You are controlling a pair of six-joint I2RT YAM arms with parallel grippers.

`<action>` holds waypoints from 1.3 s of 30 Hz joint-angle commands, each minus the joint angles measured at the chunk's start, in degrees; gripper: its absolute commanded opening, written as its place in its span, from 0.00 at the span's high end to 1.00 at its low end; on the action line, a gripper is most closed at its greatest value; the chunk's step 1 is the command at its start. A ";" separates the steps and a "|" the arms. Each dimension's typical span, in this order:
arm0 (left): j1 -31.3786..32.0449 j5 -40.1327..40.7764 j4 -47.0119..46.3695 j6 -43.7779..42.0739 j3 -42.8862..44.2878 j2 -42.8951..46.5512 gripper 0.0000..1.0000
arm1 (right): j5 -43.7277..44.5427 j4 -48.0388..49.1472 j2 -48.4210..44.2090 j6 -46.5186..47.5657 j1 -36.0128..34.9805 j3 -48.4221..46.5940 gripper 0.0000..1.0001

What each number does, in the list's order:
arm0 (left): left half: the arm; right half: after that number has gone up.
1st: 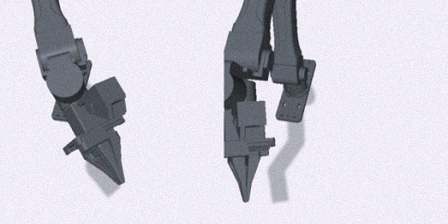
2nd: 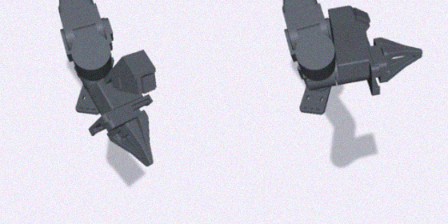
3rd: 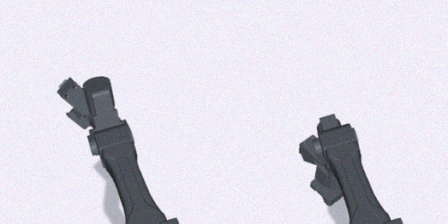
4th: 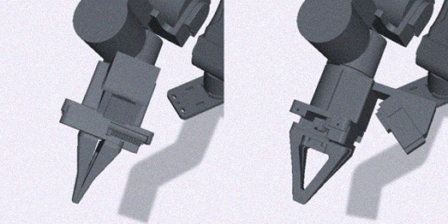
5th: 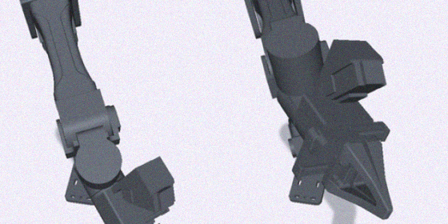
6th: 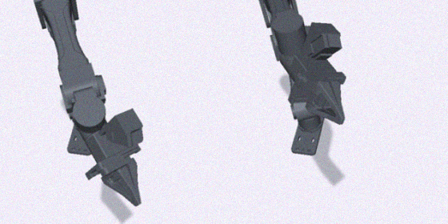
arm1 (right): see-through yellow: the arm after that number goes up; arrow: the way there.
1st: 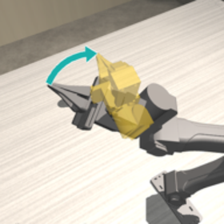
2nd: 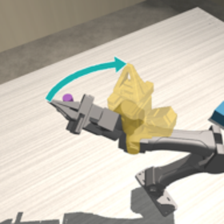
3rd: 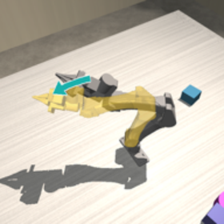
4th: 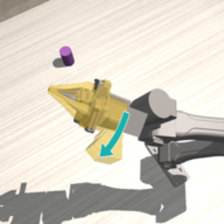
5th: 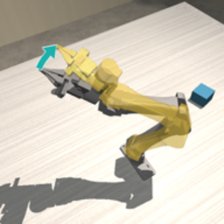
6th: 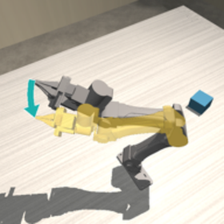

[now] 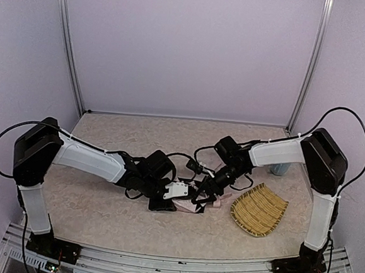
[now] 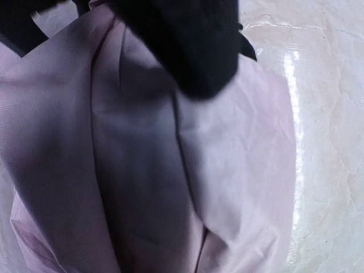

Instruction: Put away the umbrella

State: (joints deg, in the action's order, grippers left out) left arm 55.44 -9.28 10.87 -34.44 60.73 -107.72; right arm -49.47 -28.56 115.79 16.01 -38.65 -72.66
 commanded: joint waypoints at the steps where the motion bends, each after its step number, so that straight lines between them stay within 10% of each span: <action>1: -1.48 -9.68 15.01 4.73 0.24 -6.56 0.70 | 9.02 12.98 -10.68 -3.11 2.25 6.03 0.32; 15: -7.60 -24.31 28.26 8.79 11.39 -17.83 0.69 | 36.99 39.52 -36.23 12.33 -11.11 34.58 0.33; 27: -8.22 -26.10 31.90 7.84 13.22 -20.33 0.70 | 51.17 38.33 -21.98 26.98 -20.03 27.17 0.19; 39: -8.50 -27.01 33.79 5.42 14.38 -20.94 0.69 | 52.93 28.51 -10.37 27.47 -21.05 21.14 0.33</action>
State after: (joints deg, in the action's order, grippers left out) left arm 45.74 -42.30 31.99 -28.25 79.33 -122.43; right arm 1.50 5.48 102.30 43.88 -58.89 -50.37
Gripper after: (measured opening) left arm 0.357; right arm 0.700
